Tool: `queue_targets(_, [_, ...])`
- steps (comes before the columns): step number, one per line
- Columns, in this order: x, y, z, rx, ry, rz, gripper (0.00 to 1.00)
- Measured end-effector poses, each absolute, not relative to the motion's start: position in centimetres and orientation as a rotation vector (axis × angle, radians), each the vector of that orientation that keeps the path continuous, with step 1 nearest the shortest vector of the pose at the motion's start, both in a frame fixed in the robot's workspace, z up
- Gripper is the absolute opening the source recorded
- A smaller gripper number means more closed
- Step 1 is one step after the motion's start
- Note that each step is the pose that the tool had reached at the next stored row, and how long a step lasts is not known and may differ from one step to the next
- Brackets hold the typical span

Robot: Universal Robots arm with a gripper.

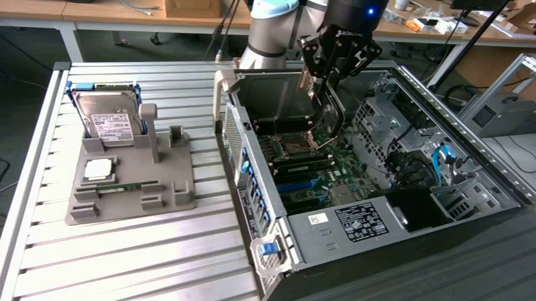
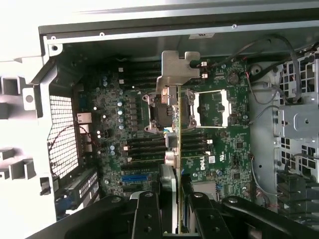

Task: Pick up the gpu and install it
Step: 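Pick up the gpu and move the gpu toward the slot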

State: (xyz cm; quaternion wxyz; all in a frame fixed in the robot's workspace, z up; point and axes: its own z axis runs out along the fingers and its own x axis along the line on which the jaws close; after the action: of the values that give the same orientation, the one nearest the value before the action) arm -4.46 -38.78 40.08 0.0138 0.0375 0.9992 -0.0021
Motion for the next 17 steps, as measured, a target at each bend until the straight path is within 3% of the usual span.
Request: queue_targets(17, [-2.6,-38.8,39.8,0.117,3.112,-0.007,0.27])
